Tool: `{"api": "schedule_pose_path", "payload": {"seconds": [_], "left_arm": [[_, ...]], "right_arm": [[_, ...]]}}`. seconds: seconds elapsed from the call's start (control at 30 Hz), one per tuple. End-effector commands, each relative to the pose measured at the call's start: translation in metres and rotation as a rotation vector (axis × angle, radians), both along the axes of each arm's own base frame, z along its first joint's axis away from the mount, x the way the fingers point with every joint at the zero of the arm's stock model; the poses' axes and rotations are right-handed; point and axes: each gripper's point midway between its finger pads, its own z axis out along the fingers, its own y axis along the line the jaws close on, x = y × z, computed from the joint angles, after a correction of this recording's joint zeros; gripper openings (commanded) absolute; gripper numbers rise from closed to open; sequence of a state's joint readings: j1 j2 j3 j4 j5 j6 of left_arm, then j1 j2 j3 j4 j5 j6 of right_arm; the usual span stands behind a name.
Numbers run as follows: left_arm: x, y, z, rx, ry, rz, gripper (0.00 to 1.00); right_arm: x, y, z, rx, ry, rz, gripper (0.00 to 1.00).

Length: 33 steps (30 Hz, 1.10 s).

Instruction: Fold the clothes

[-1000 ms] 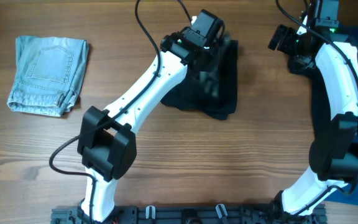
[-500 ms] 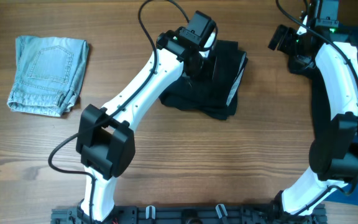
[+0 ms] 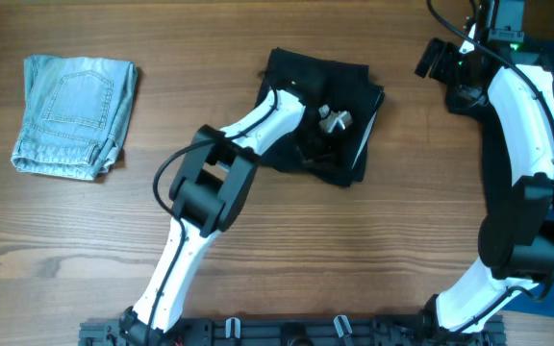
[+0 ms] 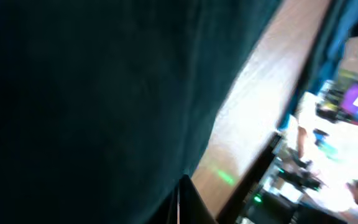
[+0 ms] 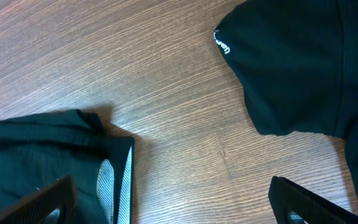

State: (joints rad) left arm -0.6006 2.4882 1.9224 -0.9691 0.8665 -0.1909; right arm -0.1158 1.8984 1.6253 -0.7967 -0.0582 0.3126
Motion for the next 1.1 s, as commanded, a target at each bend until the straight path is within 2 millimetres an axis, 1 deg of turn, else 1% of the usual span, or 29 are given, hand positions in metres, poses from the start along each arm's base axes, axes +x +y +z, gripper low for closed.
{"api": "schedule_pose_path", "payload": {"seconds": [0.0,0.03,0.1,0.17,0.2,0.23,0.27,0.3,0.33,0.37,0.4,0.47,0.53,0.57,0.6,0.63,0.67,0.73,0.8,0.87,0.9,0.93,0.97,1.0,1.03,1.07], "left_arm": [[-0.012,-0.003,-0.027,0.015,0.036,-0.035,0.04],[-0.01,-0.004,-0.021,0.008,0.025,-0.035,0.04],[0.0,-0.004,0.005,-0.026,-0.025,-0.024,0.04],[0.017,-0.005,0.048,-0.089,-0.121,-0.004,0.04],[0.029,-0.007,0.075,-0.139,-0.2,0.006,0.04],[0.042,-0.008,0.096,-0.177,-0.286,0.015,0.04],[0.062,-0.01,0.117,-0.202,-0.417,0.034,0.04],[0.077,-0.013,0.125,-0.203,-0.514,0.051,0.04],[0.093,-0.015,0.129,-0.195,-0.599,0.075,0.06],[0.108,-0.018,0.127,-0.176,-0.67,0.102,0.09],[0.122,-0.022,0.124,-0.168,-0.735,0.12,0.1],[0.138,-0.036,0.124,-0.22,-0.804,0.142,0.08],[0.154,-0.046,0.12,-0.267,-0.811,0.211,0.09],[0.159,-0.049,0.114,-0.278,-0.797,0.24,0.09],[0.165,-0.054,0.103,-0.293,-0.772,0.277,0.11],[0.167,-0.056,0.095,-0.296,-0.743,0.306,0.14],[0.167,-0.058,0.079,-0.283,-0.689,0.338,0.17],[0.165,-0.06,0.057,-0.266,-0.641,0.349,0.17],[0.159,-0.063,0.021,-0.239,-0.585,0.351,0.19],[0.15,-0.067,-0.006,-0.231,-0.531,0.339,0.22],[0.149,-0.069,-0.011,-0.238,-0.529,0.334,0.24],[0.149,-0.07,-0.01,-0.242,-0.534,0.333,0.25],[0.149,-0.074,-0.001,-0.287,-0.542,0.317,0.26],[0.147,-0.081,0.016,-0.366,-0.553,0.288,0.26],[0.147,-0.086,0.046,-0.465,-0.576,0.261,0.24],[0.152,-0.085,0.072,-0.502,-0.59,0.276,0.22]], "right_arm": [[-0.002,-0.003,-0.01,-0.012,0.025,-0.01,0.99],[-0.002,-0.003,-0.01,-0.012,0.024,-0.01,0.99],[-0.002,-0.003,-0.01,-0.012,0.024,-0.01,0.99],[-0.002,-0.003,-0.01,-0.012,0.025,-0.01,1.0],[-0.002,-0.003,-0.01,-0.012,0.024,-0.01,0.99],[-0.002,-0.003,-0.01,-0.012,0.024,-0.01,0.99],[-0.002,-0.003,-0.01,-0.012,0.024,-0.01,1.0],[-0.002,-0.003,-0.01,-0.012,0.024,-0.01,0.99],[-0.002,-0.003,-0.01,-0.012,0.024,-0.01,0.99],[-0.002,-0.003,-0.01,-0.012,0.024,-0.01,0.99],[-0.002,-0.003,-0.01,-0.012,0.025,-0.01,1.0],[-0.002,-0.003,-0.01,-0.012,0.025,-0.01,0.99],[-0.002,-0.003,-0.01,-0.012,0.024,-0.01,1.0],[-0.002,-0.003,-0.01,-0.012,0.024,-0.01,1.0],[-0.002,-0.003,-0.01,-0.012,0.024,-0.01,0.99],[-0.002,-0.003,-0.01,-0.012,0.025,-0.01,0.99],[-0.002,-0.003,-0.01,-0.012,0.024,-0.01,0.99],[-0.002,-0.003,-0.01,-0.012,0.025,-0.01,0.99],[-0.002,-0.003,-0.01,-0.012,0.024,-0.01,1.0],[-0.002,-0.003,-0.01,-0.012,0.024,-0.01,0.99],[-0.002,-0.003,-0.01,-0.012,0.024,-0.01,1.0],[-0.002,-0.003,-0.01,-0.012,0.024,-0.01,1.0],[-0.002,-0.003,-0.01,-0.012,0.024,-0.01,1.0],[-0.002,-0.003,-0.01,-0.012,0.024,-0.01,0.99],[-0.002,-0.003,-0.01,-0.012,0.024,-0.01,0.99],[-0.002,-0.003,-0.01,-0.012,0.024,-0.01,1.0]]}}
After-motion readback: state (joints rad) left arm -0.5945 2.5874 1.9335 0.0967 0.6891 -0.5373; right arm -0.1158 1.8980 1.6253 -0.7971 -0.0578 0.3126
